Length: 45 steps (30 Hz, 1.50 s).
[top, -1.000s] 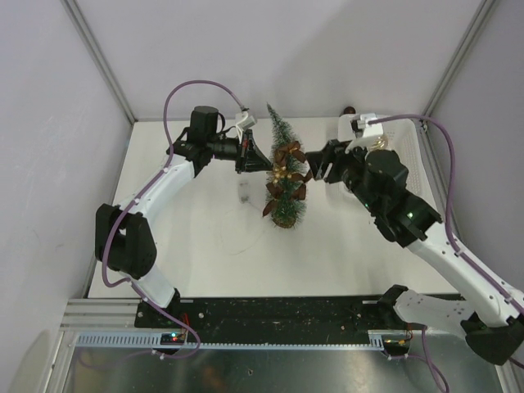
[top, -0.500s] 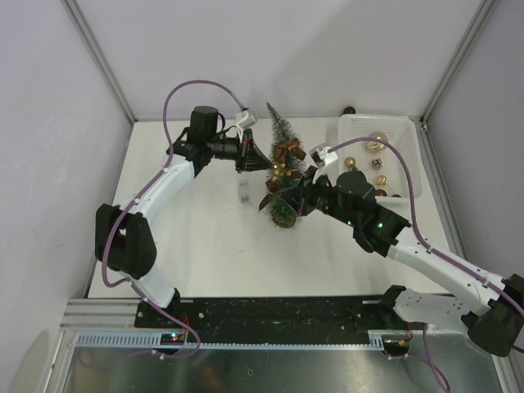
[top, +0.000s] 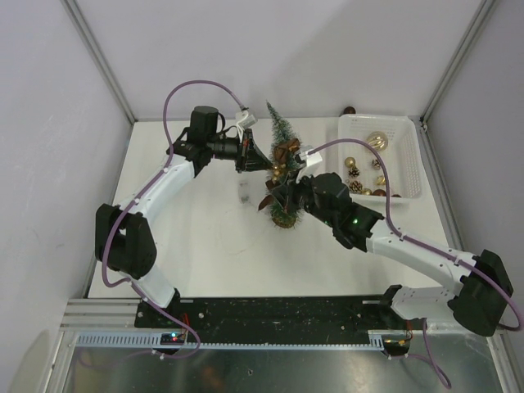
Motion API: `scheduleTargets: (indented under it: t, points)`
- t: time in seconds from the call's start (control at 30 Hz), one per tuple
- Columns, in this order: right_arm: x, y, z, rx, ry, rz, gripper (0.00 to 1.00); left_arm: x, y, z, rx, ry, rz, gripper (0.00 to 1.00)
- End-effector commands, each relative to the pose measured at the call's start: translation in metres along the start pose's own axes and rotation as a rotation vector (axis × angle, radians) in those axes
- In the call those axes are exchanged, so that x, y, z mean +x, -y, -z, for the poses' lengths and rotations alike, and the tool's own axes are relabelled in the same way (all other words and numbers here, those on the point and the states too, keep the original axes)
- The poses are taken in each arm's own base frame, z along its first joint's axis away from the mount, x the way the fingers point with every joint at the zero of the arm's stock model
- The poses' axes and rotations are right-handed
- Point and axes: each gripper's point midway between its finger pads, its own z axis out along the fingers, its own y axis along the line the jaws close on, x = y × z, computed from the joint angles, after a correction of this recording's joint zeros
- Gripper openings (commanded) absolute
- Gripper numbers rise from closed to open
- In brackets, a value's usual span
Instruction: Decorate the small christmas tree
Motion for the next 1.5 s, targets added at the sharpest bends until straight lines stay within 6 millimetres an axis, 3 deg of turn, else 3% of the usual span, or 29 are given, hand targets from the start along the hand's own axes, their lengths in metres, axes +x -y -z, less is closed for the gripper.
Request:
scheduleTargets:
  t: [0.0, 0.27, 0.47, 0.6, 0.73, 0.83, 0.9, 0.97, 1.03, 1.13, 1.23, 1.3, 1.37, 1.47]
  points:
    - [-0.018, 0.027, 0.0, 0.155, 0.101, 0.036, 0.0, -0.03, 0.021, 0.011, 0.013, 0.049, -0.075, 0.0]
    - [-0.029, 0.049, 0.004, 0.272, 0.182, 0.034, 0.0, -0.033, 0.03, 0.013, 0.041, 0.055, -0.056, 0.0]
    - [-0.022, 0.042, -0.001, 0.242, 0.168, 0.025, 0.0, -0.034, 0.031, 0.017, 0.037, 0.059, -0.046, 0.0]
    - [-0.037, 0.029, 0.024, 0.195, 0.179, 0.027, 0.03, -0.034, 0.025, 0.019, 0.01, 0.06, -0.04, 0.0]
    - [-0.069, 0.021, 0.071, 0.156, 0.235, 0.032, 0.25, -0.034, 0.02, 0.017, -0.002, 0.059, -0.028, 0.0]
    - [-0.086, 0.032, 0.101, 0.197, 0.266, 0.023, 0.41, -0.034, 0.018, 0.016, -0.005, 0.057, -0.016, 0.0]
    - [-0.095, 0.047, 0.114, 0.248, 0.288, 0.011, 0.47, -0.034, 0.017, 0.016, -0.01, 0.057, -0.016, 0.0]
    - [-0.102, 0.073, 0.119, 0.335, 0.294, -0.014, 0.5, -0.034, 0.017, 0.017, -0.012, 0.057, -0.018, 0.0]
    - [-0.102, 0.112, 0.114, 0.452, 0.26, -0.075, 0.53, -0.032, 0.018, 0.017, -0.015, 0.056, -0.016, 0.0]
    - [-0.094, 0.203, 0.1, 0.674, 0.162, -0.241, 0.62, -0.03, 0.017, 0.017, -0.017, 0.053, -0.009, 0.0]
    - [-0.094, 0.281, 0.091, 0.86, 0.126, -0.333, 0.66, -0.026, 0.013, 0.017, -0.021, 0.05, 0.001, 0.0]
    - [-0.082, 0.339, 0.08, 1.028, 0.069, -0.33, 0.68, -0.025, 0.012, 0.017, -0.021, 0.048, 0.007, 0.0]
    - [-0.069, 0.384, 0.069, 1.143, -0.012, -0.33, 0.69, -0.023, 0.012, 0.016, -0.021, 0.046, 0.012, 0.0]
    - [-0.045, 0.43, 0.058, 1.259, -0.149, -0.336, 0.7, -0.022, 0.011, 0.017, -0.028, 0.045, 0.009, 0.0]
